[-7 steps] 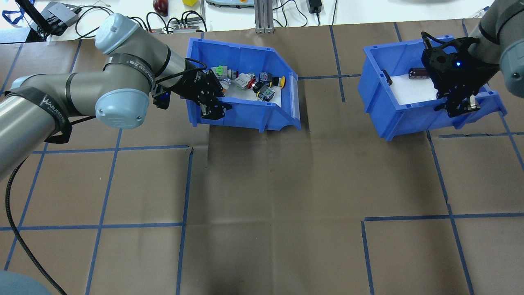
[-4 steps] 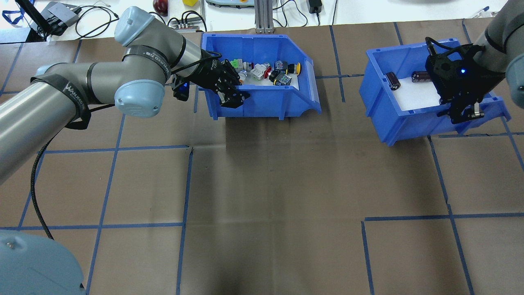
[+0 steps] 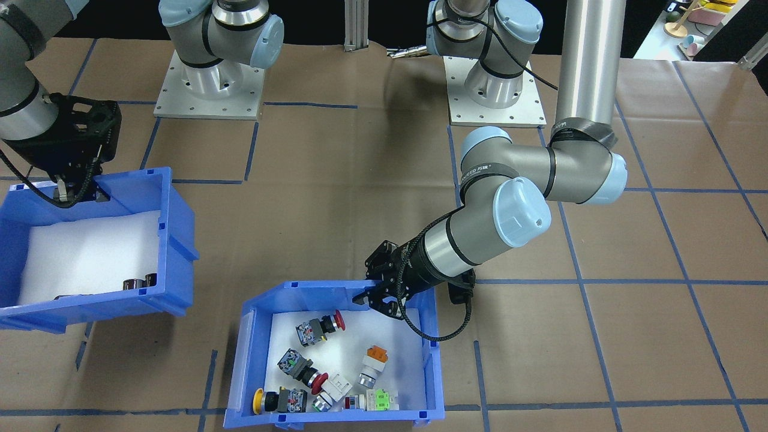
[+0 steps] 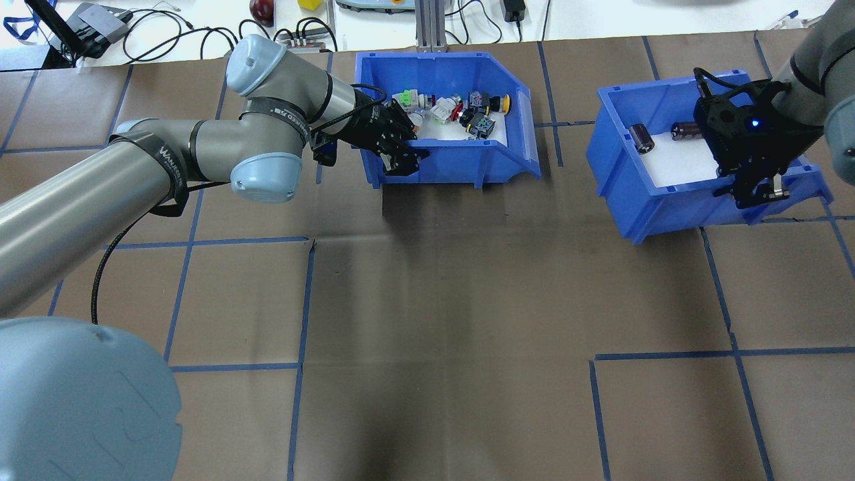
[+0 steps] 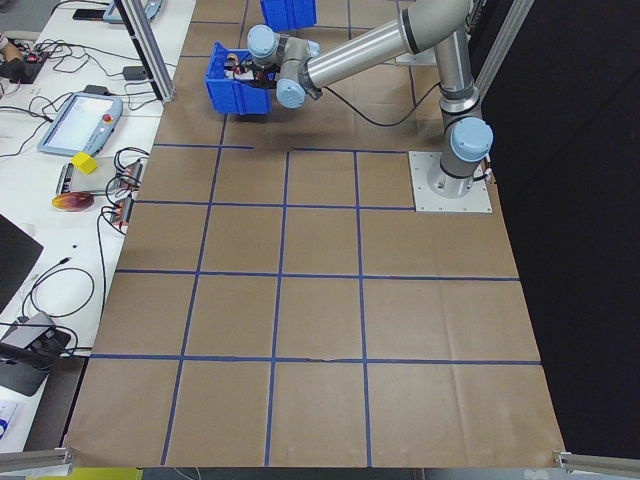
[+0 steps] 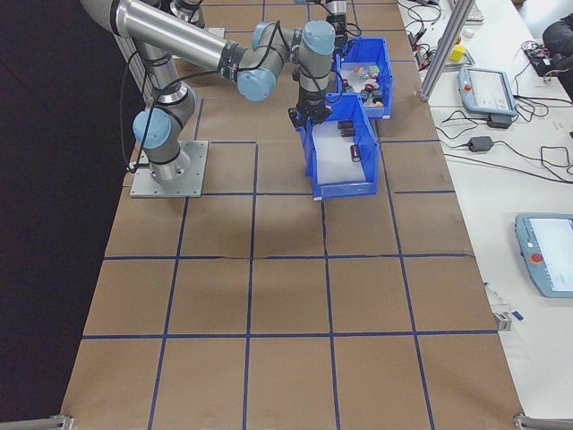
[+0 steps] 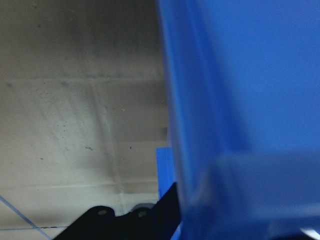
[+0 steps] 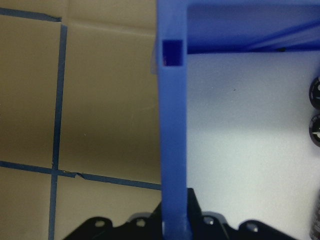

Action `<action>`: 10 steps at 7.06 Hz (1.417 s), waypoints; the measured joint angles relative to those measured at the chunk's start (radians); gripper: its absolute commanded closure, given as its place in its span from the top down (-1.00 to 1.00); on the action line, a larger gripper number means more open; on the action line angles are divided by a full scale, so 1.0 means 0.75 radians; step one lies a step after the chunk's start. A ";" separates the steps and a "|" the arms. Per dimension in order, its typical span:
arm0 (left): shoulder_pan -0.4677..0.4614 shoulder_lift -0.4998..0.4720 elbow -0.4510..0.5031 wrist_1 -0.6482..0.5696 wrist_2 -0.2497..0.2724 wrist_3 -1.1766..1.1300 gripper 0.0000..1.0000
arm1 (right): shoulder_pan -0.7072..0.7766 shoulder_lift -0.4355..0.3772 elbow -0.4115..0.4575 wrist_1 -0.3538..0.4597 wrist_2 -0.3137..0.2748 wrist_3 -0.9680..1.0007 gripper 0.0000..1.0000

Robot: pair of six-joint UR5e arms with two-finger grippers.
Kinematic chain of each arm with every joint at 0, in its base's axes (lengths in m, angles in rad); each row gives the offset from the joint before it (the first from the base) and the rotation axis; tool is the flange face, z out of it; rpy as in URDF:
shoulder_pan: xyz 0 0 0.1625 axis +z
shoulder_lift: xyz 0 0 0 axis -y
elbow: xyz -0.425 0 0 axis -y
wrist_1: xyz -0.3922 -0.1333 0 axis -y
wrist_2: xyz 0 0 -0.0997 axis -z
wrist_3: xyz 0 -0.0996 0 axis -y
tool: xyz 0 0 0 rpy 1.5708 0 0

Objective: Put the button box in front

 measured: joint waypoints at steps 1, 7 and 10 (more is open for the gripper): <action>-0.001 -0.002 -0.013 0.004 -0.045 0.000 -1.00 | 0.000 -0.001 0.000 -0.001 0.000 -0.001 -0.88; -0.004 -0.011 -0.058 0.005 -0.078 0.012 -0.72 | 0.002 -0.002 0.007 0.008 -0.003 0.009 -0.88; -0.002 -0.009 -0.077 0.004 -0.061 0.010 0.97 | 0.005 -0.067 0.088 0.007 -0.002 0.108 -0.88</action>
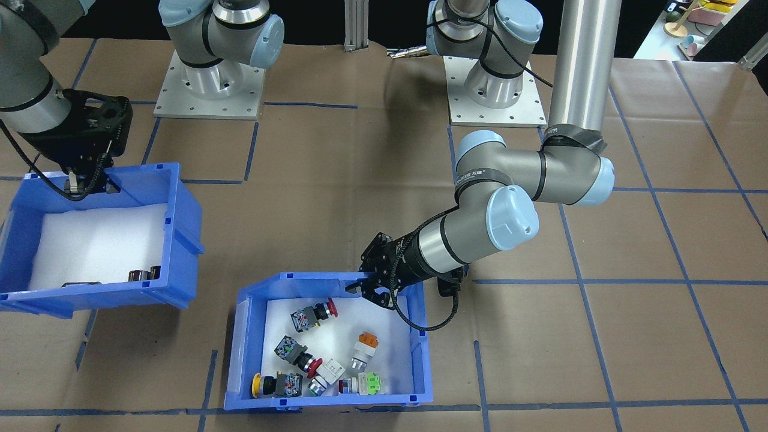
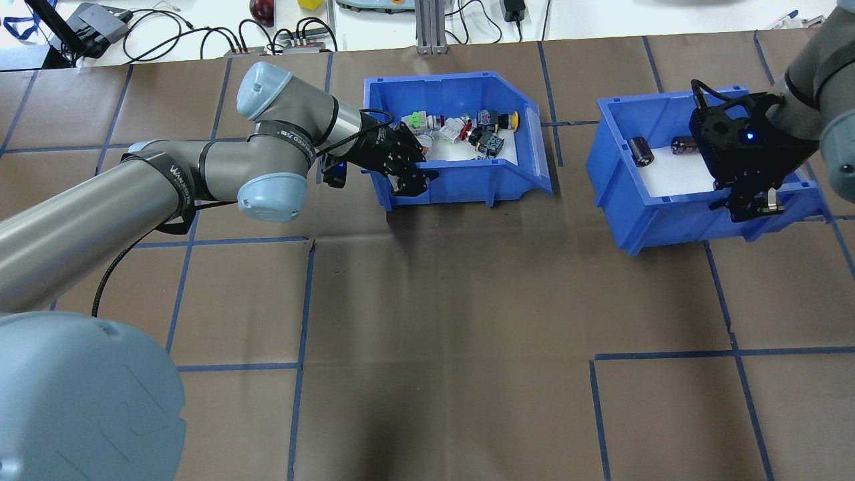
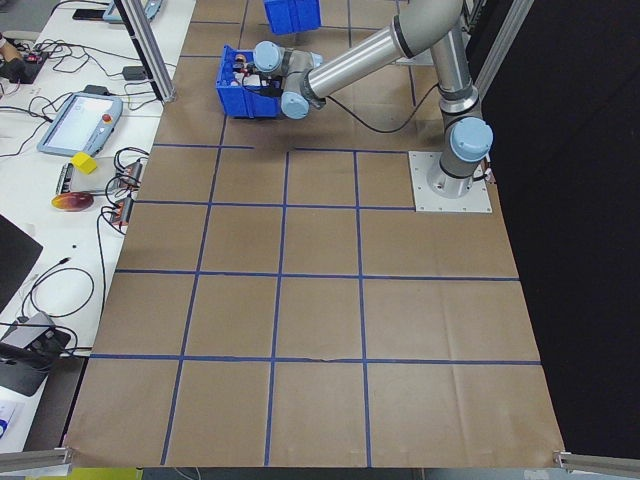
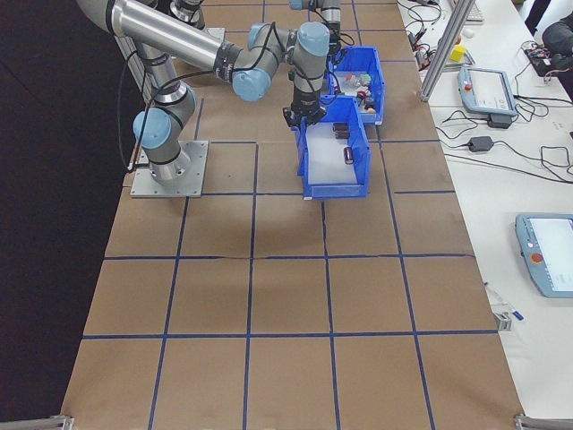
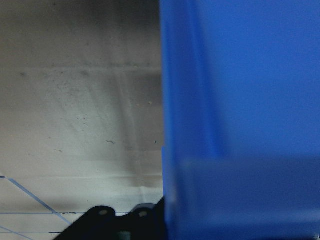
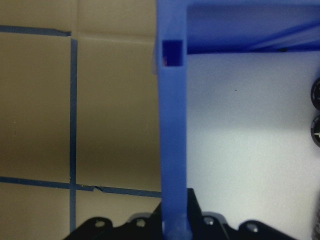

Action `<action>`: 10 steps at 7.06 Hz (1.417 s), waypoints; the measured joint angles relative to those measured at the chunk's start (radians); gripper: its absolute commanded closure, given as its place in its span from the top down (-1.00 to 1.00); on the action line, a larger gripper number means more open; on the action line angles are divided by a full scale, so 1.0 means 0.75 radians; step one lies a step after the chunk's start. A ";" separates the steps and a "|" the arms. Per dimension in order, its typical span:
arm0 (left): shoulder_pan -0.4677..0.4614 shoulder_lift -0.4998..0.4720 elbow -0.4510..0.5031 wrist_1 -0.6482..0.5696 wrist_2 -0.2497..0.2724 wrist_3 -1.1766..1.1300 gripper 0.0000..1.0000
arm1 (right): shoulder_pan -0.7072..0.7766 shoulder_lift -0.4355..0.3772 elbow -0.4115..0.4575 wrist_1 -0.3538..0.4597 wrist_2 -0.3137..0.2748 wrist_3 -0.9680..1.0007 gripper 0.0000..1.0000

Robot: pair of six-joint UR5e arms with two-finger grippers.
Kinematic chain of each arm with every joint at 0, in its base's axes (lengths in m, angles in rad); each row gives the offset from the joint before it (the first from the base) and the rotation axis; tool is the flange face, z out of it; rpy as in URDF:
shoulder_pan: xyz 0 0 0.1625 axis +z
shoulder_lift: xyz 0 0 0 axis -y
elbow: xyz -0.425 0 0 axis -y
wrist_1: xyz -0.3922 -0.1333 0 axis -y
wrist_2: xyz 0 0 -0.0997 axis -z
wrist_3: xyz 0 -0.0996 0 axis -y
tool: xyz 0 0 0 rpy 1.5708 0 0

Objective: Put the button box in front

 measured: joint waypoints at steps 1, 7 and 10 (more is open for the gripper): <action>0.000 0.005 0.000 -0.004 0.005 0.000 0.97 | 0.001 -0.046 0.048 -0.006 -0.002 0.048 -0.88; 0.009 0.264 0.151 -0.639 0.261 0.362 0.97 | 0.012 -0.289 0.335 -0.005 -0.004 0.173 -0.87; 0.012 0.386 0.263 -0.995 0.490 0.937 0.97 | 0.125 -0.379 0.422 -0.005 -0.001 0.315 -0.86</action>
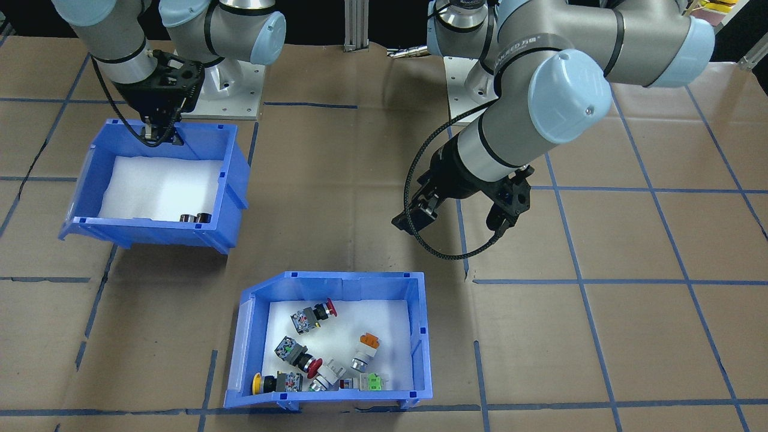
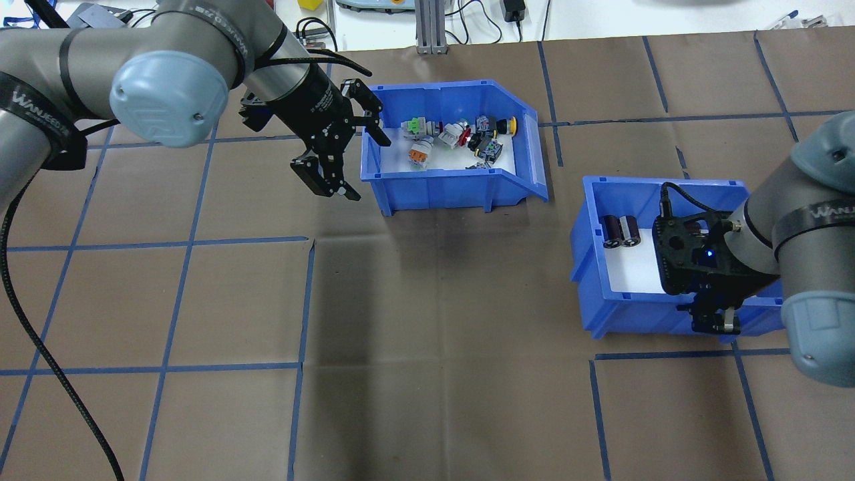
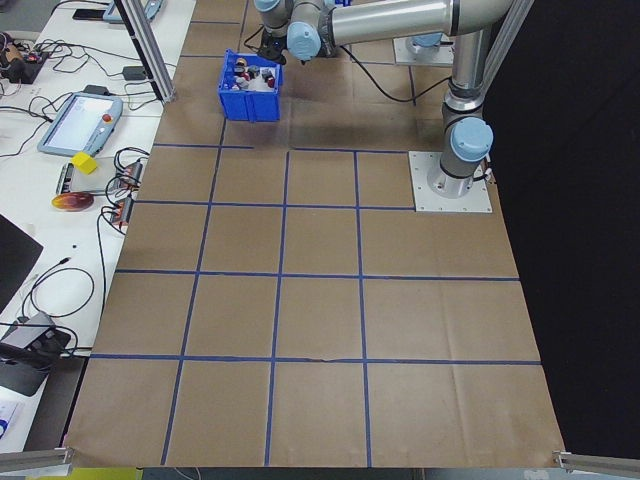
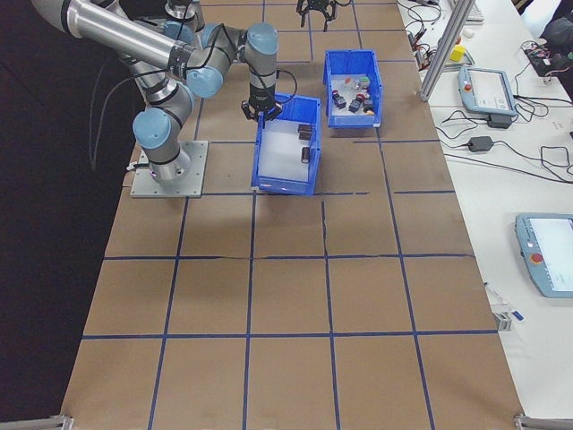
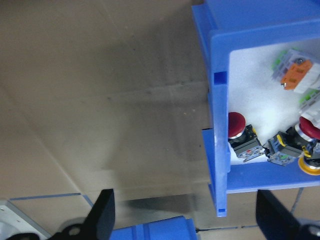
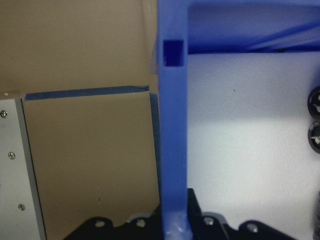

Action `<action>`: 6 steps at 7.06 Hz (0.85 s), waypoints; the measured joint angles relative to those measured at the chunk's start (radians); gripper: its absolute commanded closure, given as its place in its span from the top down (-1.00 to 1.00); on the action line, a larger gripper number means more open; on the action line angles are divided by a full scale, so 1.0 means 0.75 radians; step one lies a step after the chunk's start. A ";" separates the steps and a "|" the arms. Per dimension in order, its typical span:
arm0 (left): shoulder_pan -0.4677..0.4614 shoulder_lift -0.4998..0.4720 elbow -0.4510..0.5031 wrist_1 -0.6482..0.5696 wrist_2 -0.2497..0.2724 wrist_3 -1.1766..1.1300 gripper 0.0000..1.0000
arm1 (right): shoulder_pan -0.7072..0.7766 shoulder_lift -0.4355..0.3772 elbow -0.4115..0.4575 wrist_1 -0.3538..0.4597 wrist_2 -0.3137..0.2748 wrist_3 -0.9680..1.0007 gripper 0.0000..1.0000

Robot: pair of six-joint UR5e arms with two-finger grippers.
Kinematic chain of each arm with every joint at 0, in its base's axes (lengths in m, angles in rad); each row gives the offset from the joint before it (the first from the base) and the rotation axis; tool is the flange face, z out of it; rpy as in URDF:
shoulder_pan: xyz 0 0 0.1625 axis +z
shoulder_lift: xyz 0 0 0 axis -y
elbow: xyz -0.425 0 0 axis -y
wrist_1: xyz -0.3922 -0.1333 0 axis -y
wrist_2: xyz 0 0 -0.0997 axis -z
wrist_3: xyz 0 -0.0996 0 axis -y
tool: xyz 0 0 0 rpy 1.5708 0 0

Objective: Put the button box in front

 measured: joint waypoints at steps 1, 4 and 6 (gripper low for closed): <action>0.003 0.052 0.005 -0.065 0.125 0.256 0.97 | 0.084 -0.013 0.013 -0.001 -0.006 0.103 -0.86; 0.017 0.164 0.009 -0.136 0.464 0.891 0.93 | 0.364 -0.016 0.023 -0.033 -0.012 0.420 -0.84; 0.058 0.219 0.019 -0.140 0.565 1.151 0.81 | 0.567 -0.005 0.024 -0.100 -0.013 0.633 -0.84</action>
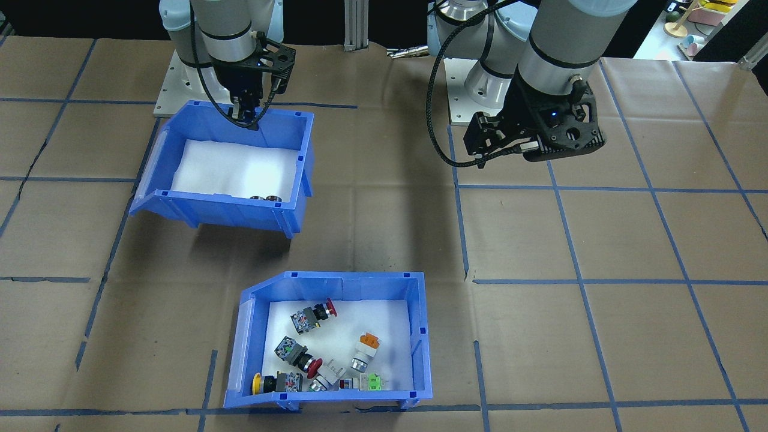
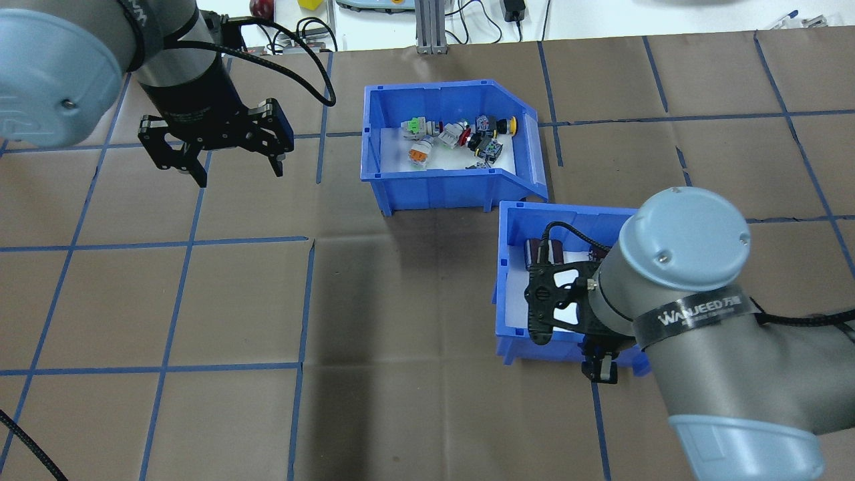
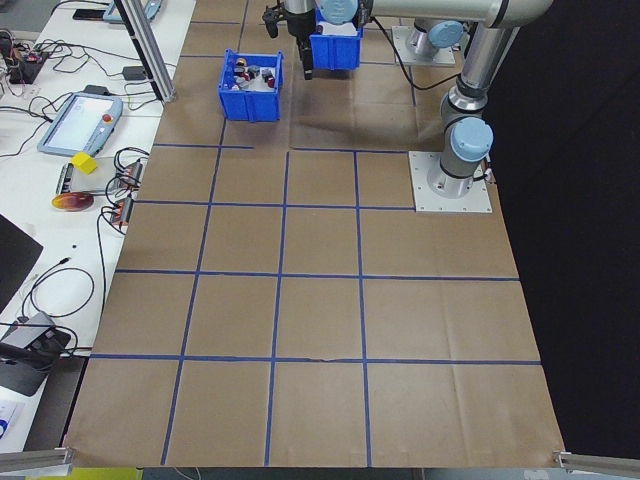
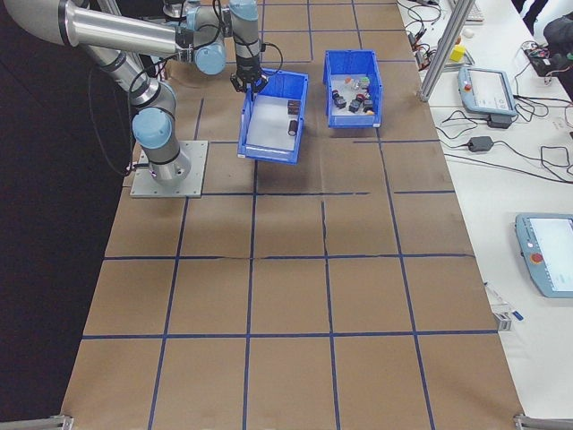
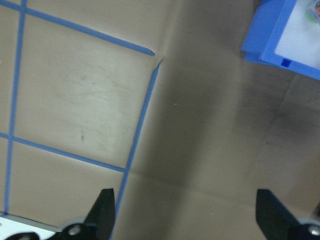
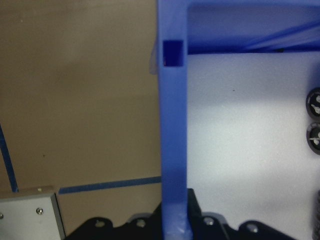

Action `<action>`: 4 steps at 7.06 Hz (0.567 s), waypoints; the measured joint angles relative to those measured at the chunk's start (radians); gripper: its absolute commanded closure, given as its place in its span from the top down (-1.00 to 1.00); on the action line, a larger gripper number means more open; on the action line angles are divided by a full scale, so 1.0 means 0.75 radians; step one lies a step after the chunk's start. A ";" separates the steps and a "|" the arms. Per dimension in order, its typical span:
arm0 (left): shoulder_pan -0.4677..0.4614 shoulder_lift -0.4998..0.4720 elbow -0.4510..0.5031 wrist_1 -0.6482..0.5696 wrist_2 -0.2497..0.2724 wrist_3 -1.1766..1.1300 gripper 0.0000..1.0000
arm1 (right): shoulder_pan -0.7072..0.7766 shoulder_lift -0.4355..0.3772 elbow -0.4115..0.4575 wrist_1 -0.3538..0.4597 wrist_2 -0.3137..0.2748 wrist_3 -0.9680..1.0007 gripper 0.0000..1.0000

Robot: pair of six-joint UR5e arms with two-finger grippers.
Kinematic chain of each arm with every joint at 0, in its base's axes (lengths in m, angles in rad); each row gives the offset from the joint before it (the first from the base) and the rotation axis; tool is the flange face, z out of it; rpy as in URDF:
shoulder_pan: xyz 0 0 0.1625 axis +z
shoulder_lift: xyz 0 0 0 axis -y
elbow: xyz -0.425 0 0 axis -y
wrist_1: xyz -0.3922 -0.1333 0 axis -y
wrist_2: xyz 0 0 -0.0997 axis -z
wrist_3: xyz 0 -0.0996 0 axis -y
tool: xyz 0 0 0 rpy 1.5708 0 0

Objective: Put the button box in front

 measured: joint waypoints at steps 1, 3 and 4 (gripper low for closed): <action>0.017 0.017 0.006 0.000 0.003 0.133 0.82 | 0.100 0.018 0.000 -0.057 0.001 0.107 -0.84; 0.035 0.036 0.013 0.000 -0.030 0.280 0.70 | 0.284 0.102 -0.002 -0.185 -0.005 0.298 -0.84; 0.041 0.039 0.012 0.017 -0.040 0.297 0.89 | 0.363 0.154 -0.003 -0.254 -0.019 0.364 -0.84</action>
